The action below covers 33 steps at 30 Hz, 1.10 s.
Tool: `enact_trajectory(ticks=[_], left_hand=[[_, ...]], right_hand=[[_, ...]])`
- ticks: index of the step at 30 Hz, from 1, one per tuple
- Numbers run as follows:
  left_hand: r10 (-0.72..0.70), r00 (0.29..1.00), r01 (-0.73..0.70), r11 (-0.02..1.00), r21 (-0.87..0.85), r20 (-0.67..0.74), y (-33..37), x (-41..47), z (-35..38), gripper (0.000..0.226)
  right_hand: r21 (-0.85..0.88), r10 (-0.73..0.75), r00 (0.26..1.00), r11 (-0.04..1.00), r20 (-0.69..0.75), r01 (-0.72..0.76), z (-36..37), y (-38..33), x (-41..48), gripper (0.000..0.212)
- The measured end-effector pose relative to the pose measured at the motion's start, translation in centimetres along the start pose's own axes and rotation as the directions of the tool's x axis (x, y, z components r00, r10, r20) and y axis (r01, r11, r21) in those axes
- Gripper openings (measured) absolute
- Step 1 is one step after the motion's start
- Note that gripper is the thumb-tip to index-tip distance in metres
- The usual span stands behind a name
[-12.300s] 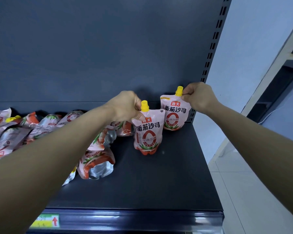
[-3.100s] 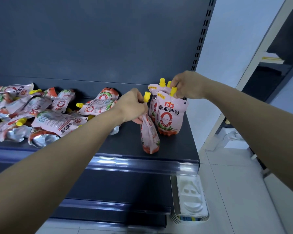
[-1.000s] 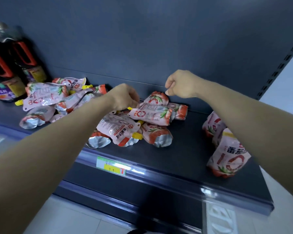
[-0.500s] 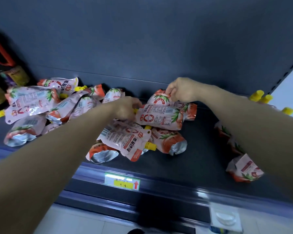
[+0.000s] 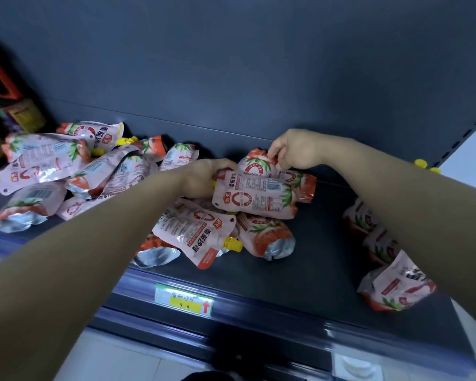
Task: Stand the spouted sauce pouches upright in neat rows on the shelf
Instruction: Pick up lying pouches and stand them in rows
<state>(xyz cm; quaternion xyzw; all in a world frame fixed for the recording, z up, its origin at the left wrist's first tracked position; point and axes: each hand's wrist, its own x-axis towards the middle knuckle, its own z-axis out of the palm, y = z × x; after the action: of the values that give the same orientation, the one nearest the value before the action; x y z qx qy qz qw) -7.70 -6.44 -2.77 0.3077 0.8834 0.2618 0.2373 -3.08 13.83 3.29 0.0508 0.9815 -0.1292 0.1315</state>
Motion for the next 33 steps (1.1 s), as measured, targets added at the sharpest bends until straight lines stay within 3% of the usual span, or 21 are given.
enact_trajectory(ticks=[4, 8, 13, 18, 20, 25, 33], left_hand=[[0.129, 0.989, -0.135, 0.987, -0.082, -0.068, -0.3, 0.2, 0.2, 0.042], [0.231, 0.960, -0.228, 0.973, 0.039, -0.159, -0.3, 0.4, -0.8, 0.024], [0.358, 0.907, -0.358, 0.933, 0.041, -0.222, -0.5, -0.4, -5.2, 0.015], [0.360, 0.875, -0.349, 0.933, 0.092, -0.325, -2.2, -1.5, -8.8, 0.007], [0.357, 0.872, -0.333, 0.934, 0.127, -0.336, -3.3, -1.8, -9.6, 0.002], [0.272, 0.894, -0.286, 0.958, 0.014, -0.357, -4.5, -2.5, -9.6, 0.008], [0.211, 0.918, -0.221, 0.975, 0.009, -0.337, -5.3, -1.9, -10.2, 0.006]], right_hand=[[-0.010, 0.020, 1.000, 1.000, 0.002, -0.020, 0.0, 0.2, -0.1, 0.038], [0.001, 0.074, 0.997, 0.997, 0.002, -0.074, 0.0, 0.3, -0.5, 0.041], [0.064, 0.159, 0.987, 0.985, -0.001, -0.158, 0.4, -0.1, -0.9, 0.045], [0.068, 0.179, 0.984, 0.982, -0.011, -0.178, 1.9, -1.5, -1.1, 0.047], [0.013, 0.136, 0.991, 0.991, -0.001, -0.136, 2.5, -2.5, -0.8, 0.051], [-0.254, -0.041, 0.997, 0.966, 0.060, 0.055, 5.0, -5.3, 1.6, 0.052], [-0.526, 0.127, 0.971, 0.851, 0.205, -0.001, 4.9, -7.2, 2.6, 0.064]])
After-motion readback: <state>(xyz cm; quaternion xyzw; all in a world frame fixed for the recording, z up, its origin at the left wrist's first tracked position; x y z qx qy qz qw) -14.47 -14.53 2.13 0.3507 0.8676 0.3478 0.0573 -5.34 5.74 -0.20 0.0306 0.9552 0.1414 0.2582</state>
